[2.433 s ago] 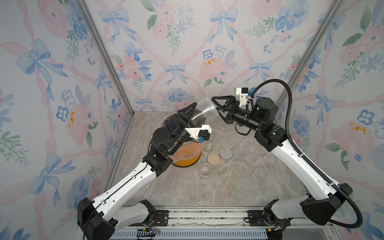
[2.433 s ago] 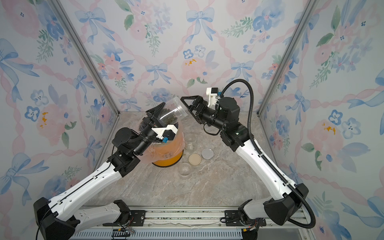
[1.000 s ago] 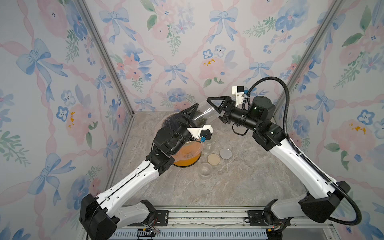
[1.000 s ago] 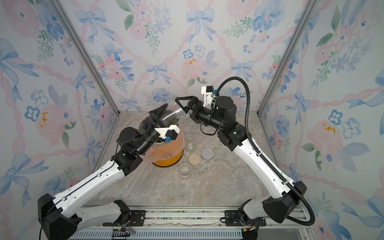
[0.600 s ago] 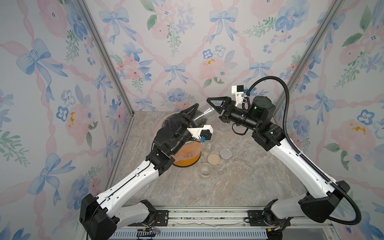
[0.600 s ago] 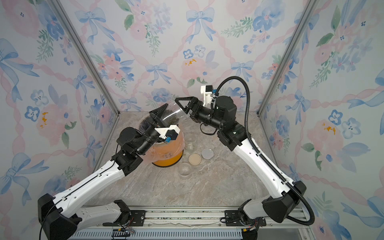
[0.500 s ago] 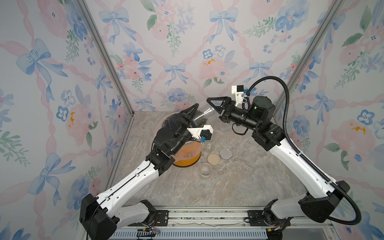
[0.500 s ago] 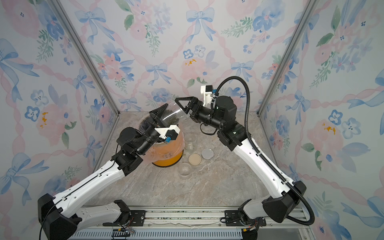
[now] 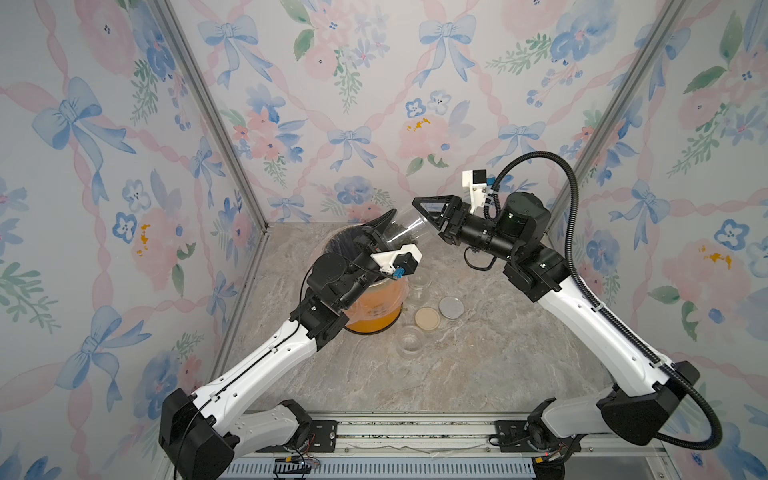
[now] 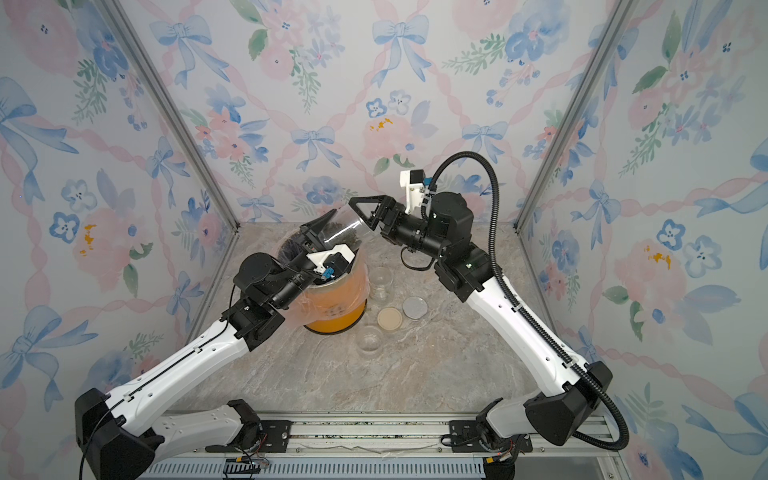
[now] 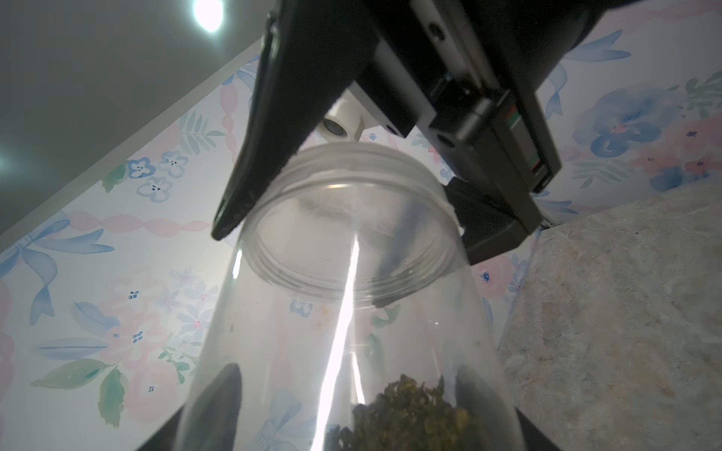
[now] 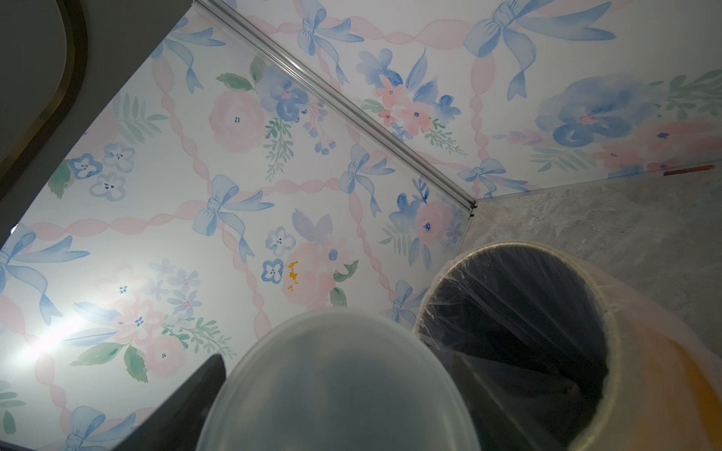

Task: Empty moldy tea leaves from jars
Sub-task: Unscrew the lid from the jar.

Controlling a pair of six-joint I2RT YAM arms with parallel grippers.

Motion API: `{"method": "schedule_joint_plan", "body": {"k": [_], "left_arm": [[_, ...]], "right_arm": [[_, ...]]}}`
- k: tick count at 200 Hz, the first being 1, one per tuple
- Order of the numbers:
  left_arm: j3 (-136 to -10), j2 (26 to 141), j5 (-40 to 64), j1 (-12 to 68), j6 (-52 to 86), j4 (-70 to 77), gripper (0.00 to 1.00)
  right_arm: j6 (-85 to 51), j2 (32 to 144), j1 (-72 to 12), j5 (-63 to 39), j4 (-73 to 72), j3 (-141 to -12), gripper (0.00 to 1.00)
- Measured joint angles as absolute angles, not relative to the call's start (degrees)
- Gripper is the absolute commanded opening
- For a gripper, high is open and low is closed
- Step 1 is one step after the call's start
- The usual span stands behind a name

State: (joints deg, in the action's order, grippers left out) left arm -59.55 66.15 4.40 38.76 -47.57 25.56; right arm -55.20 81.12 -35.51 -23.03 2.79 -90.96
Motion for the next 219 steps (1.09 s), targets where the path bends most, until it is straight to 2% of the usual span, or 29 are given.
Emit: {"method": "schedule_joint_plan", "body": {"k": [125, 219], "left_arm": [[-62.6, 65.8, 28.4, 29.5, -5.5, 19.3, 0.39], [-65.4, 67.4, 42.9, 23.9, 19.0, 20.1, 0.39]], "right_arm": [[-45.1, 83.6, -33.9, -34.7, 0.1, -93.0, 0.57], [-41.5, 87.6, -32.0, -46.5, -8.9, -94.5, 0.58]]}}
